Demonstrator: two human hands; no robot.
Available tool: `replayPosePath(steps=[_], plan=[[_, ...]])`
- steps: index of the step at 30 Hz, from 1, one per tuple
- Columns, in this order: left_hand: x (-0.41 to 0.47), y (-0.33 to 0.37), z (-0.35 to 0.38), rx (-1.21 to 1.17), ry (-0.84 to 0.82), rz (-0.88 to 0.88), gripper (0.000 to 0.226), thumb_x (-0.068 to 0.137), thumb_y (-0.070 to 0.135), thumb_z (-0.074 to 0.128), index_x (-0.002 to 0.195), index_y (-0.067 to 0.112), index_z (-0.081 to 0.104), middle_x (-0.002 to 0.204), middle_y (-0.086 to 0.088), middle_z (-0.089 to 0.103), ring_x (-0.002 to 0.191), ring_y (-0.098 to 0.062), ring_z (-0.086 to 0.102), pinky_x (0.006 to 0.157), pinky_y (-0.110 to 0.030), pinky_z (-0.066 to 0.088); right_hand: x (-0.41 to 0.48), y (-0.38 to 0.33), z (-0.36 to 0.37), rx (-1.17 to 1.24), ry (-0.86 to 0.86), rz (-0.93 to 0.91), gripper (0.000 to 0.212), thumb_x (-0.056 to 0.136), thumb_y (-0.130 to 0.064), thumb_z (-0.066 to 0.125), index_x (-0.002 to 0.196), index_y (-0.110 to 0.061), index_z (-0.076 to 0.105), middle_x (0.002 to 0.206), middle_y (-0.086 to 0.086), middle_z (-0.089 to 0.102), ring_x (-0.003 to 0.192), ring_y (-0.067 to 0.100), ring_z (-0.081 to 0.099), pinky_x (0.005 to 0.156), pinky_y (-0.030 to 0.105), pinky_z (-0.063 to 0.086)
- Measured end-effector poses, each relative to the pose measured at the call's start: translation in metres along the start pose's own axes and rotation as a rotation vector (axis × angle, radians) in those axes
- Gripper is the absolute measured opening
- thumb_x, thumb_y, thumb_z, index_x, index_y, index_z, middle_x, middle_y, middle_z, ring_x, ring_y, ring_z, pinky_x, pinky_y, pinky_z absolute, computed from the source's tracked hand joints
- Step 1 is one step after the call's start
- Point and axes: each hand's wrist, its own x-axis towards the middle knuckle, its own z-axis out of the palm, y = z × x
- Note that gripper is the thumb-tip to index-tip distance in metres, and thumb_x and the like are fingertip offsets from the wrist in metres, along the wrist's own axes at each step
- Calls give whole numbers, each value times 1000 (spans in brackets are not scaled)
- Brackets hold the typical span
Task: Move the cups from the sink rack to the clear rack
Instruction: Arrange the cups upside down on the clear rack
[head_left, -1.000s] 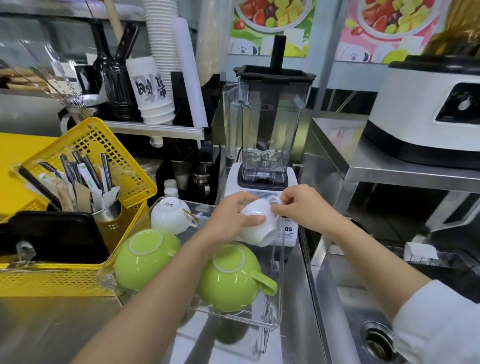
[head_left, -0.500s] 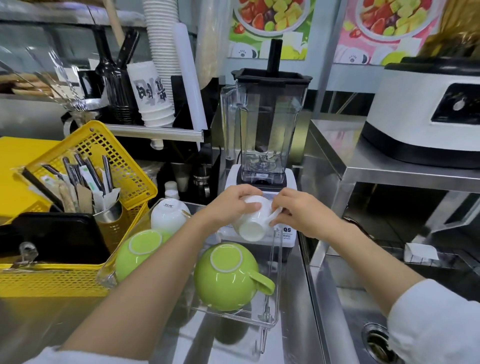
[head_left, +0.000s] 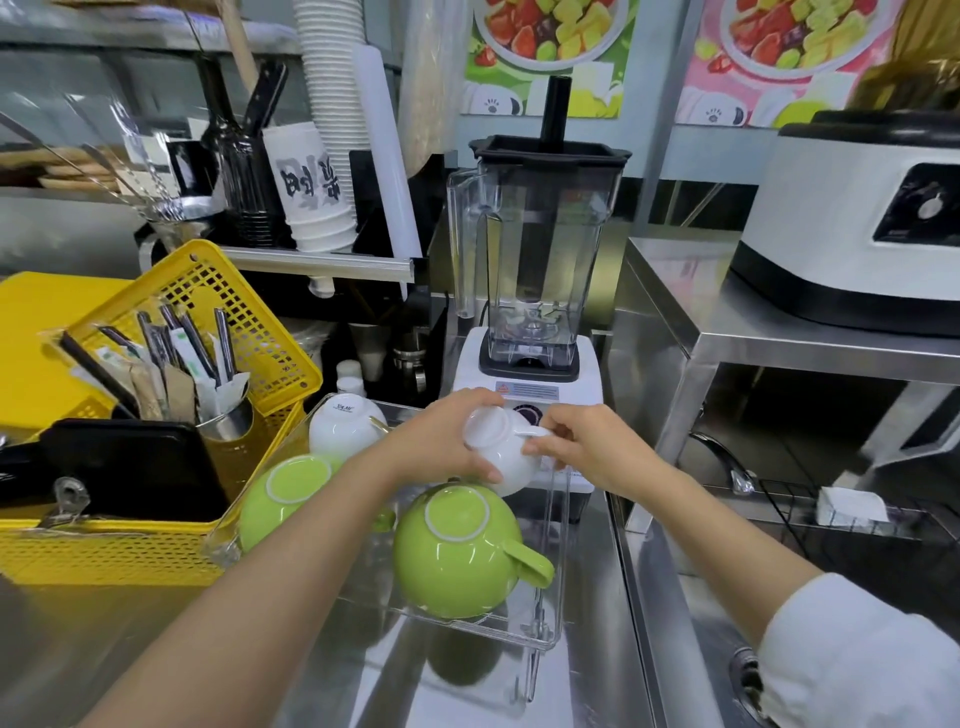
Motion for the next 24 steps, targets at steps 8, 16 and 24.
replayPosePath(steps=[8,16,24], plan=[[-1,-2,0,25,-162,-22,82,78,10,69,145,27,26,144,3,26,130,-11,32,104,-20,27,-3,5,10,-168,13,-65,38,81,-46,61,74,-8,58,62,1,52,68,22,47,58,20,26],[-2,1,0,70,-159,-28,79,78,17,70,144,30,29,147,0,24,138,-16,25,113,-28,23,-10,8,14,-215,29,-60,22,84,-47,57,84,-25,60,85,0,61,91,19,47,80,28,19],[-57,8,-2,-160,160,-13,57,67,55,66,117,28,59,119,8,62,111,-3,57,103,-32,43,-59,-17,2,264,-33,-105,13,74,-33,73,66,-25,68,64,-7,62,63,9,51,67,31,43]])
